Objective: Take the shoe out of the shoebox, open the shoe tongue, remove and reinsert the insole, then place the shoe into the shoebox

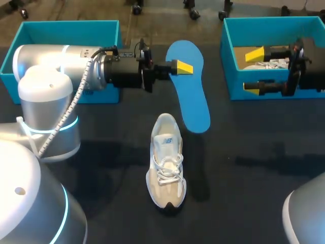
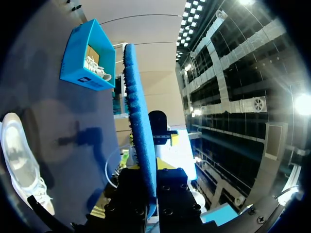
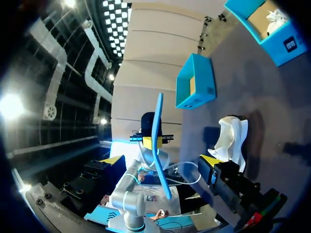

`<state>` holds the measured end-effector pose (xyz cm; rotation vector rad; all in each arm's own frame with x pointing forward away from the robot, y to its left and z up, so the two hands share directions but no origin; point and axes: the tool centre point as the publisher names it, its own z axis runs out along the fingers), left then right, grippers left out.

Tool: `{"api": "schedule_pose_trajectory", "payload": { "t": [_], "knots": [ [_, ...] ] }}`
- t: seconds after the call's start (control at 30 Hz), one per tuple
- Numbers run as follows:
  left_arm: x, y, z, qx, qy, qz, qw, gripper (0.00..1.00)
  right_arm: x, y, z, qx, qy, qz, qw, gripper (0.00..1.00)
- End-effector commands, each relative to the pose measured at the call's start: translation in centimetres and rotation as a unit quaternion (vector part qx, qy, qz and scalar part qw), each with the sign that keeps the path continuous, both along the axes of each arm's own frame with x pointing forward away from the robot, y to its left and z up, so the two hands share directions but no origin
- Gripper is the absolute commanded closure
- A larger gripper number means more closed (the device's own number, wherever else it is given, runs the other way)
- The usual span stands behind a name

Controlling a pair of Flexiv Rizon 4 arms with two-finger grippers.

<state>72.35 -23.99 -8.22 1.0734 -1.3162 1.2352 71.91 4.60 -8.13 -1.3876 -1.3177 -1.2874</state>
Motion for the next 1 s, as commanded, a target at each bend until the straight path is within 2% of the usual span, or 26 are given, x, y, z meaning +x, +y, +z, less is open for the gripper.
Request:
{"api": "schedule_pose_trajectory", "payload": {
  "t": [0.03, 0.13, 0.3, 0.33, 0.53, 0.7, 0.87, 0.9, 1.0],
  "knots": [
    [0.6, 0.2, 0.6, -0.015, -0.079, -0.015, 0.997, 1.0, 0.3, 0.1, 0.1, -0.002, 0.0, 0.002, 1.0, 0.0],
    [1.0, 0.3, 0.9, -0.015, -0.178, -0.031, 0.983, 1.0, 0.3, 0.1, 0.1, -0.002, 0.0, 0.002, 1.0, 0.0],
    [1.5, 0.5, 1.2, -0.047, -0.3, -0.042, 0.952, 1.0, 0.3, 0.1, 0.1, -0.002, 0.0, 0.002, 1.0, 0.0],
    [1.5, 0.5, 1.2, -0.05, -0.308, -0.039, 0.949, 1.0, 0.3, 0.1, 0.1, -0.002, 0.0, 0.002, 1.0, 0.0],
    [1.6, 0.3, 1.1, -0.071, -0.434, -0.031, 0.898, 1.0, 0.3, 0.1, 0.1, -0.002, 0.0, 0.002, 1.0, 0.0],
    [1.5, 0.1, 0.8, -0.063, -0.543, -0.018, 0.837, 1.0, 0.3, 0.1, 0.1, -0.002, 0.0, 0.002, 1.0, 0.0],
    [1.8, 0.5, 1.3, -0.059, -0.643, -0.013, 0.763, 1.0, 0.3, 0.1, 0.1, -0.002, 0.0, 0.002, 1.0, 0.0],
    [2.0, 0.7, 1.4, -0.06, -0.684, -0.014, 0.727, 1.0, 0.3, 0.1, 0.1, -0.002, 0.0, 0.002, 1.0, 0.0],
    [2.6, 0.9, 2.0, -0.055, -0.733, -0.011, 0.677, 1.0, 0.3, 0.1, 0.1, -0.002, 0.0, 0.002, 1.0, 0.0]
  ]
}}
